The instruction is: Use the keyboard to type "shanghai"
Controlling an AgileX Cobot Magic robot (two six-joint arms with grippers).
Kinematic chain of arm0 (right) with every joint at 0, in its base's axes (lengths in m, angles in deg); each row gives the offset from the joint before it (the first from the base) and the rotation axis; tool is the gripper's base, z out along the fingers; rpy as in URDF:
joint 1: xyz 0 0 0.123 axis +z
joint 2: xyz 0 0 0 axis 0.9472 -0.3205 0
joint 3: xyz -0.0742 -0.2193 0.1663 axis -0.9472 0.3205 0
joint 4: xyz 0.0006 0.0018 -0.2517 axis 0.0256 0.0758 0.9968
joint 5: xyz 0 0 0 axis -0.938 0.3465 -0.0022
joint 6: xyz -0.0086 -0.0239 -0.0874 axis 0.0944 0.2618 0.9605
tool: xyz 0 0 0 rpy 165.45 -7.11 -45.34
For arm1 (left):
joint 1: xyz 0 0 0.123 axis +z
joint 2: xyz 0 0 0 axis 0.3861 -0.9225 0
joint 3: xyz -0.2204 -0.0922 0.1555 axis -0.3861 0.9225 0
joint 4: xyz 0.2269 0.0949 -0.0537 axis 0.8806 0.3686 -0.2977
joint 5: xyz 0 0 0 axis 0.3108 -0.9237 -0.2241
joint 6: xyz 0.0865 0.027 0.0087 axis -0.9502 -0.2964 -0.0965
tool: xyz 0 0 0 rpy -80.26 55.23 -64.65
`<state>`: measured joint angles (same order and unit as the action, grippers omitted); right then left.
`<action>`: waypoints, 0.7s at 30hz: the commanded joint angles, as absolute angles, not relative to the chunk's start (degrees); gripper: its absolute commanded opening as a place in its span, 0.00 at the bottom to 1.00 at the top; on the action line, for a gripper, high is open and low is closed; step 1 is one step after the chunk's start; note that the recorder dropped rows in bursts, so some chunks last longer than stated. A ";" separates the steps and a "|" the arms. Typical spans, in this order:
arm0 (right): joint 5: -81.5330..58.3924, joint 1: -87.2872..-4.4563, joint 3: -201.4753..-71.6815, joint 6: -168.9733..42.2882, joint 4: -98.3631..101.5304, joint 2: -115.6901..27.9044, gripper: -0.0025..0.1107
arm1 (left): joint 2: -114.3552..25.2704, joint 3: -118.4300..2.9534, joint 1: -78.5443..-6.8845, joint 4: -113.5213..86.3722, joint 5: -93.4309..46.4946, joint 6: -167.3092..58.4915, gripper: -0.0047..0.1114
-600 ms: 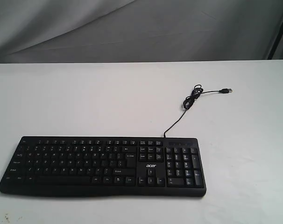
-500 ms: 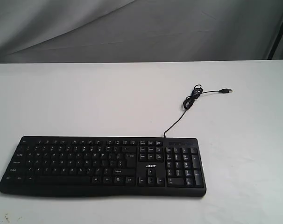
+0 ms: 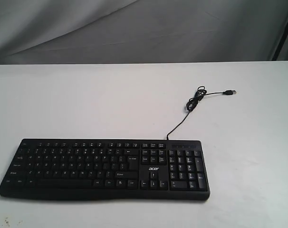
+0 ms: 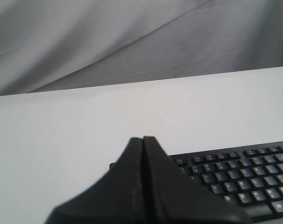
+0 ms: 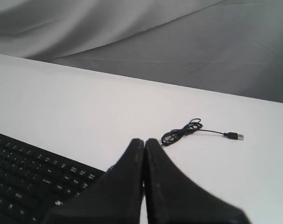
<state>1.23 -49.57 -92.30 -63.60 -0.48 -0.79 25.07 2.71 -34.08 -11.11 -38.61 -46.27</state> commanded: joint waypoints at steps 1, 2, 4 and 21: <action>-1.52 -44.27 -101.32 -67.44 0.69 -14.32 0.02 | 25.27 2.95 -34.31 -11.07 -38.34 -46.11 0.04; -2.45 -42.00 -102.69 -67.70 1.06 -17.05 0.02 | 25.27 2.95 -34.31 -11.07 -38.34 -46.11 0.04; -4.72 -36.84 -105.76 -67.70 1.20 -23.88 0.02 | 25.27 2.95 -34.31 -11.07 -38.34 -46.11 0.04; -5.63 -16.41 -128.17 -64.04 1.19 -69.88 0.02 | 25.27 2.95 -34.31 -11.07 -38.34 -46.11 0.04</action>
